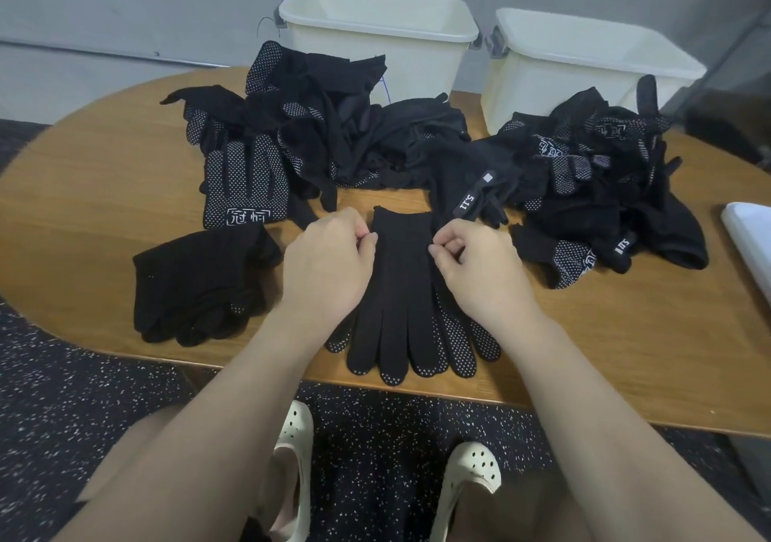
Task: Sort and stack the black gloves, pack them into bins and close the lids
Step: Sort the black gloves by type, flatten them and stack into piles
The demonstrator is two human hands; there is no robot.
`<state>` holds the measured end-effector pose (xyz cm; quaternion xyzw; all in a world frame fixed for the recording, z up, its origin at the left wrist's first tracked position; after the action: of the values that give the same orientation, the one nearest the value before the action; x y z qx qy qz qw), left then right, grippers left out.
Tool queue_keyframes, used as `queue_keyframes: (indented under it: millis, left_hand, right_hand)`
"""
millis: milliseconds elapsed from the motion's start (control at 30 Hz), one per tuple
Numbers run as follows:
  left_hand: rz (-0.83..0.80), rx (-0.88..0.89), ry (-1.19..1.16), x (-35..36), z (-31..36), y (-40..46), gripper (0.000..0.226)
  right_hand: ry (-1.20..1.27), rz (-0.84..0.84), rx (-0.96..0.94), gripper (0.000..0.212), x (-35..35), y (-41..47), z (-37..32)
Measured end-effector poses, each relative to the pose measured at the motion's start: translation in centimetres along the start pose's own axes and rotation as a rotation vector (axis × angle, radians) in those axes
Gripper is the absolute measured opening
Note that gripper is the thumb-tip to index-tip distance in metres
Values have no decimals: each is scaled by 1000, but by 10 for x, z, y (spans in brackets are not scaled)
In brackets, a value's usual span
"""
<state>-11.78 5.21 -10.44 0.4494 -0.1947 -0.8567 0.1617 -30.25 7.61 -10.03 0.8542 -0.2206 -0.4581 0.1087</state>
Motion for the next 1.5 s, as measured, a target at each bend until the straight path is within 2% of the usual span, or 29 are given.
queue_keyframes:
  millis: [67,100,167,233,267,367,433,567,667,733,1000,1067,1167,1267,1400,1500]
  left_hand:
    - [9,47,-12,-3,2,-2,9]
    - [26,106,-11,-4,4,-3,13]
    - [50,317,-12,-9,12,-6,21]
    - [-17,540,-41,-9,20,-12,28]
    - [-106,594,-57,-6,21,-16,35]
    - [-427,513,-35,2,17,-27,59]
    - [-535,502,52,7,14,-30,75]
    - [-614,514,115,11,12,-29,111]
    - [-645,531,120,10,9,-28,131]
    - [-627,533,106,5,7,-30,135]
    - [-607,444,178,-36,4,-64,123]
    - [-582,391,65,-44,6,-58,112]
    - [-383,318,-123,-42,6,-27,81]
    - [-301,301,-131,-18,4,5,48]
    - [-276,298,-157,10,5,30,37]
    - [-269,298,-181,21,6,38,28]
  right_hand:
    - [44,-20,-26,7,-1,0,3]
    - [57,-31,-52,11,-3,0,4]
    - [55,-37,-133,18,-4,-2,4]
    - [34,-19,-214,25,-7,-5,3]
    - [33,-9,-236,27,-9,-6,4]
    - [60,-32,-315,33,-14,-12,5]
    - [59,-96,-384,33,-15,-17,8]
    - [44,-236,-357,31,-14,-21,19]
    - [14,-315,-310,46,-18,-20,22]
    - [-24,-350,-267,60,-22,-19,20]
    - [-8,-432,-201,82,-27,-19,16]
    - [-2,-413,-228,88,-28,-20,17]
    - [-27,-338,-293,95,-28,-22,14]
    - [-36,-278,-358,89,-26,-23,5]
    - [-44,-287,-459,74,-13,-25,-3]
    - [-108,-367,-540,77,-4,-29,-9]
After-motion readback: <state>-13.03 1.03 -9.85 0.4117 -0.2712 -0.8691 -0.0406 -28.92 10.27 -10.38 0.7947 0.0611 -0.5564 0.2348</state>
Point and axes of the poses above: each hand's wrist, its own y-axis towards the middle knuckle, its own x-axis out of the palm, z = x × y, the point moved 4 cm from there along y, towards the middle knuckle, and after that the axes turned 13 degrees about z, right-handed, at the moved point
